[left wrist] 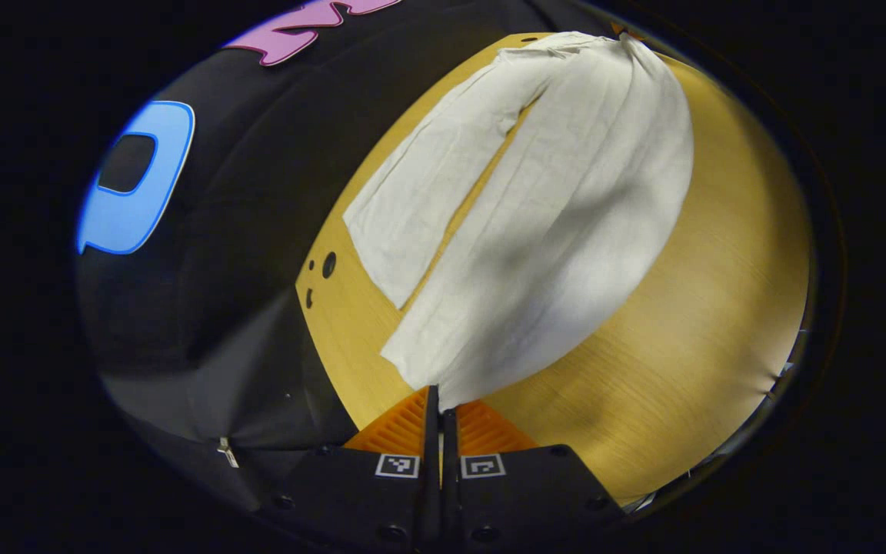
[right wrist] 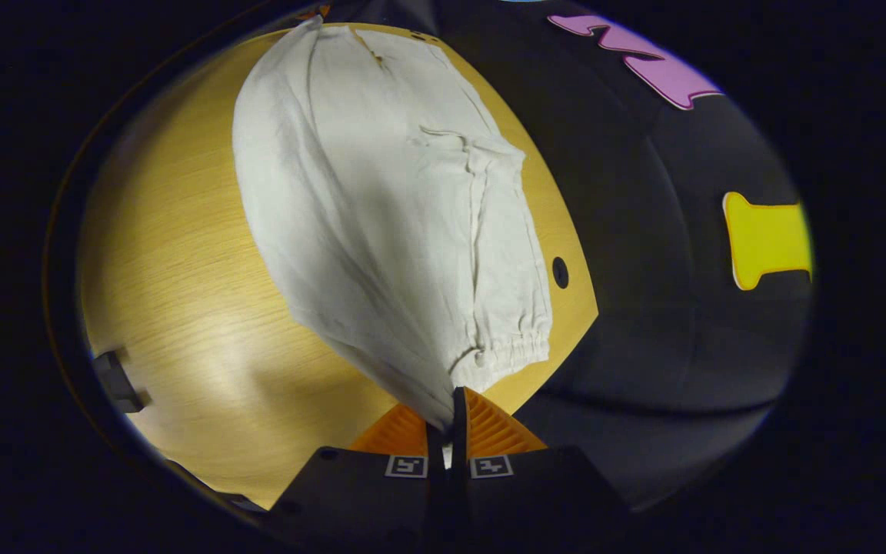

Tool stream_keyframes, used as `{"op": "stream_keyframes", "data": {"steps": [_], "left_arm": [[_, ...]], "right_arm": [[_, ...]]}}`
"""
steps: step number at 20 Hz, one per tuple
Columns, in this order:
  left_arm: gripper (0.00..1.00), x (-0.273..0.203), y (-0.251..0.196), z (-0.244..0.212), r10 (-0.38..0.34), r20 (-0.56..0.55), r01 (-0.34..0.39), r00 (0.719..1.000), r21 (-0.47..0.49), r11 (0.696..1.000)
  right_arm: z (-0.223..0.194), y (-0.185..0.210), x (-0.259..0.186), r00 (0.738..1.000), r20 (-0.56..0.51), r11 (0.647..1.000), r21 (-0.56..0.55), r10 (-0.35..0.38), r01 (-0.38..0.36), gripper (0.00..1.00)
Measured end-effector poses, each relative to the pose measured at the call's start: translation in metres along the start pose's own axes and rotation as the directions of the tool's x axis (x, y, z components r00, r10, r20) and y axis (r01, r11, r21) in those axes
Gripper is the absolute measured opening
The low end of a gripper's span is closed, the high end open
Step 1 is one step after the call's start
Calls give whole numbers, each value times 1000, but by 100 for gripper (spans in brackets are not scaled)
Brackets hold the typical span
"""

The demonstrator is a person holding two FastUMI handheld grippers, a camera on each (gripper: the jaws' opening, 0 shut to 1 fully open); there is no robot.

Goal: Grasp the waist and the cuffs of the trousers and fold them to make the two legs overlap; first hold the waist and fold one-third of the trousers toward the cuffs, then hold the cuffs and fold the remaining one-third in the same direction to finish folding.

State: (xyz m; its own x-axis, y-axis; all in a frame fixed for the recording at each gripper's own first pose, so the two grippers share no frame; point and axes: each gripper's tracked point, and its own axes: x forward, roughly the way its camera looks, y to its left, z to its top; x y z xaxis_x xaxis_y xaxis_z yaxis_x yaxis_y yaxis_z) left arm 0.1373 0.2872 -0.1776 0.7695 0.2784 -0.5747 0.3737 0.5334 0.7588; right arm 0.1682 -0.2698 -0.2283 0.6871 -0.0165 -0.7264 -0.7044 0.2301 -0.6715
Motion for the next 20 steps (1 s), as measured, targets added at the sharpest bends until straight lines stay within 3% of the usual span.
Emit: {"op": "stream_keyframes", "data": {"steps": [4, 6, 10, 14, 18, 20], "left_arm": [[6, 15, 48, 36, 53, 42, -53, 998, -14, 999], [5, 27, 70, 54, 74, 58, -70, 996, -60, 996], [5, 62, 115, 90, 126, 94, -105, 988, -206, 973], [5, 112, 143, 121, 168, 115, -122, 979, -330, 936], [7, 169, 128, 132, 144, 82, -104, 986, -370, 923], [7, 181, 117, 134, 138, 74, -98, 988, -395, 913]], "right_arm": [[17, -56, 14, 998, 29, 988, 143, -58, 53, 5], [29, -79, 25, 996, 49, 966, 251, -77, 63, 5], [54, -118, 57, 988, 69, 877, 473, -135, 87, 5], [78, -156, 79, 974, 57, 815, 559, -221, 152, 5], [92, -172, 124, 976, 34, 727, 673, -216, 137, 5], [80, -164, 141, 984, -14, 678, 723, -176, 132, 5]]}}
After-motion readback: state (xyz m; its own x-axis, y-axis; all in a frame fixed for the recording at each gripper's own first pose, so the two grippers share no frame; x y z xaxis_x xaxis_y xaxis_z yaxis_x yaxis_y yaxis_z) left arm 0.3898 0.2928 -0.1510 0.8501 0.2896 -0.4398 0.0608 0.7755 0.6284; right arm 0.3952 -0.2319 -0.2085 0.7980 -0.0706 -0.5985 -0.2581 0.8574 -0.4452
